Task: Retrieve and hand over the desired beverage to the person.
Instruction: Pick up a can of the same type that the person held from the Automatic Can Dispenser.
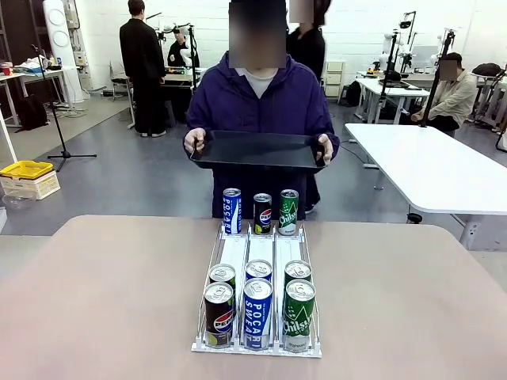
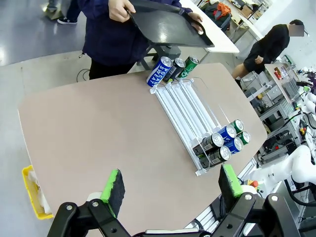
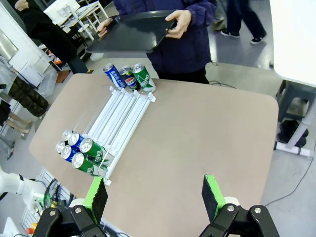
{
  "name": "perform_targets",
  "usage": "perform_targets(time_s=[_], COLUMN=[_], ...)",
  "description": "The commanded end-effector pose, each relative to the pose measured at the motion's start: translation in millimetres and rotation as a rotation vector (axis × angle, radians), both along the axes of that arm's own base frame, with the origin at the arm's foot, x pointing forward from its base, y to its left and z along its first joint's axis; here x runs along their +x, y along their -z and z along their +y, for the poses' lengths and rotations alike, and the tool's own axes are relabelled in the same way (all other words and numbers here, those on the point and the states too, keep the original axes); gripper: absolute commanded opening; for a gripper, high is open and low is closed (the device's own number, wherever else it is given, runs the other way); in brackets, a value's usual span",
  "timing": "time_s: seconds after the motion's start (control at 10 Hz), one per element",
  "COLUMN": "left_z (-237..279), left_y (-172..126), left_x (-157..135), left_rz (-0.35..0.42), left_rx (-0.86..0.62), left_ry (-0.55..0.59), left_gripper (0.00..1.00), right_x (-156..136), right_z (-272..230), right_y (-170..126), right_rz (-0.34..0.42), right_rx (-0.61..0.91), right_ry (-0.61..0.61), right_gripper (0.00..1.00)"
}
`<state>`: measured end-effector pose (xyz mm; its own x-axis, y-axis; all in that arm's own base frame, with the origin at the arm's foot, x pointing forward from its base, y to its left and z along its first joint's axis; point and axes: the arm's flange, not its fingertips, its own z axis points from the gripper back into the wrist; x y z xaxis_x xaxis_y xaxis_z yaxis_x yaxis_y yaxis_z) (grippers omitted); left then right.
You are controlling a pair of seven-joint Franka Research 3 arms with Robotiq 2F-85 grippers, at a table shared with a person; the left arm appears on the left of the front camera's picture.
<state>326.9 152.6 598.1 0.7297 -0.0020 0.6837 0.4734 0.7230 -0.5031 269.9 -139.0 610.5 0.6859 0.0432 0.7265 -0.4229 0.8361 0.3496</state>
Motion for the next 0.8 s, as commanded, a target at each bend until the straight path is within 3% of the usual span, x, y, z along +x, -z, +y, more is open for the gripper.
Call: perform_targets(time_s=[0.0,0.7], left_z=[1.2,1.2], left_y=[-0.2,-0.2], left_x=[0.8,0.8], left_rz=[-0.024,-0.024], left_rx=[-0.006,-0.006], left_ry=[0.017,0.017], left_gripper=[1.0,1.0], right_x=[2.2,2.2], right_z=[-0.8,-0.8], right_y=[1.0,1.0], right_rz=[-0.009,-0.009], right_rx=[0.008,0.008], right_ry=[-0.019,-0.019], right_gripper=[1.0,1.0])
